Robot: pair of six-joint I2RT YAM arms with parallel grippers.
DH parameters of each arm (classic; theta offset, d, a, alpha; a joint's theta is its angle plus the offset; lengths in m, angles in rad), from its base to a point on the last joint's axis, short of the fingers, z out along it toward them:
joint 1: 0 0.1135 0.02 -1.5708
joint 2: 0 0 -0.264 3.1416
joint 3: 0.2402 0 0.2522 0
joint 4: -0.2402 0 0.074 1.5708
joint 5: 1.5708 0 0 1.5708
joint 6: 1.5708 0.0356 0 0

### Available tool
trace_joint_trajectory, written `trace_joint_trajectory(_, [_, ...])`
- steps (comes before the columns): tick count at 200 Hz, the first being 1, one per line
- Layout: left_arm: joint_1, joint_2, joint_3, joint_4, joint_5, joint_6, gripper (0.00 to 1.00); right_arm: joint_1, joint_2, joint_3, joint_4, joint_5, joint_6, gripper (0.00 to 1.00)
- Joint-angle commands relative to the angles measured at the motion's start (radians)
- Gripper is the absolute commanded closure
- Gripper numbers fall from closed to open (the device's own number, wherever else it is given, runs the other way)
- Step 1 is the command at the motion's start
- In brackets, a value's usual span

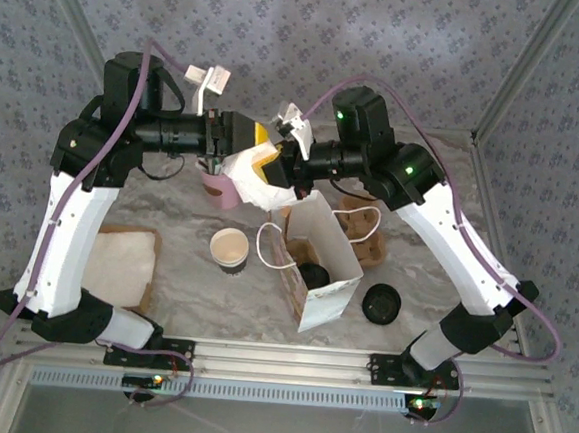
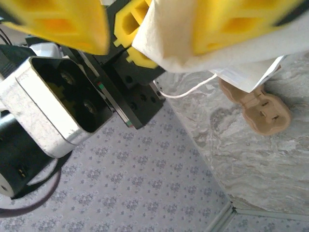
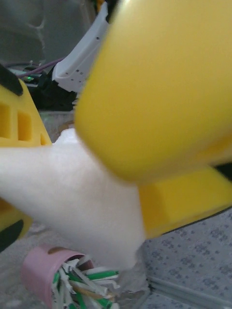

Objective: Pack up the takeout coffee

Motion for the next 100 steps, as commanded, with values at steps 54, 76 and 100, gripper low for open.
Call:
trace_joint_trajectory(54, [-0.004, -0.130, -0.090, 0.000, -0.356, 0.074, 0.01, 0.082, -0.141, -0.057, -0.194, 0.419, 0.066, 1.00])
trace_joint_trajectory(76, [-0.004, -0.188, -0.178, 0.019, -0.437, 0.079, 0.01, 0.119, -0.175, -0.075, -0.262, 0.539, 0.082, 1.00])
trace_joint_trajectory(100, [-0.003, -0.265, -0.306, 0.064, -0.481, 0.074, 0.01, 0.143, -0.207, -0.102, -0.333, 0.630, 0.131, 1.00])
